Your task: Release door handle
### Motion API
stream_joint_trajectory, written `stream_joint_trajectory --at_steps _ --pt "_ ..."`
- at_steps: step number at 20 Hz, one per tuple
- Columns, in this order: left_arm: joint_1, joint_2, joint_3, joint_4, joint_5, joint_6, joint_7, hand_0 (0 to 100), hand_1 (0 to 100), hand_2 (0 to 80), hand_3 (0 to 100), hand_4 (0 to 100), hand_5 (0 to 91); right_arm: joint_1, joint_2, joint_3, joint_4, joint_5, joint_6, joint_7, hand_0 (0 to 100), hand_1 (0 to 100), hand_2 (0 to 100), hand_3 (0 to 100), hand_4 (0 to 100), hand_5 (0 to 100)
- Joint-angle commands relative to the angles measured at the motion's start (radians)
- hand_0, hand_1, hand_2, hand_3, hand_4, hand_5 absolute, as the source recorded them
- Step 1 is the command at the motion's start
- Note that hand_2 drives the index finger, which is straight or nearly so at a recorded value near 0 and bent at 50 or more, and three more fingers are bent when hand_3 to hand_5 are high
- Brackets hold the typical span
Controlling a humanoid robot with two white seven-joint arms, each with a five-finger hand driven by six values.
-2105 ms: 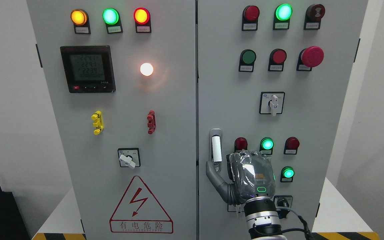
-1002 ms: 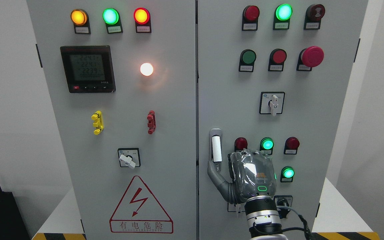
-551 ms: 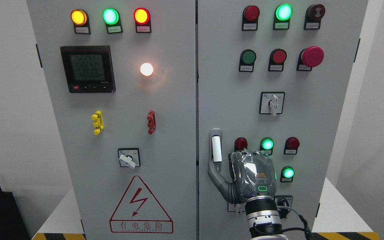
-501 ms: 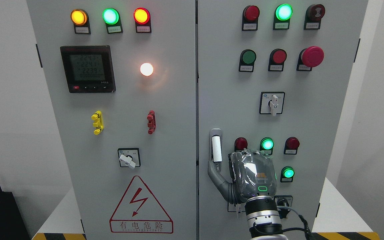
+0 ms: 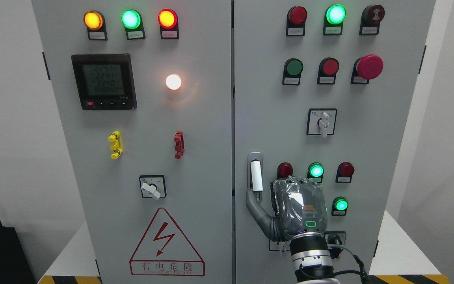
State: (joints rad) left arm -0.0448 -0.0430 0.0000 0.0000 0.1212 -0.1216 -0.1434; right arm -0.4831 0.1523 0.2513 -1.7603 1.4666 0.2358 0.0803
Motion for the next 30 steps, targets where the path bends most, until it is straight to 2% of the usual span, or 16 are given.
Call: stream_joint_trajectory --at_steps 1,30 --pt "0.0 0.0 0.011 0.017 0.0 0.0 0.001 12 39 0.0 0 0 0.0 0.001 0.001 -0.001 -0.007 0.0 0.0 -0.002 43 9 97 100 100 97" --pt "0.0 0.0 0.011 0.017 0.0 -0.001 0.001 12 39 0.0 0 0 0.0 0.004 -0.002 -0.027 -0.008 0.015 -0.003 -0.013 44 11 96 100 100 97"
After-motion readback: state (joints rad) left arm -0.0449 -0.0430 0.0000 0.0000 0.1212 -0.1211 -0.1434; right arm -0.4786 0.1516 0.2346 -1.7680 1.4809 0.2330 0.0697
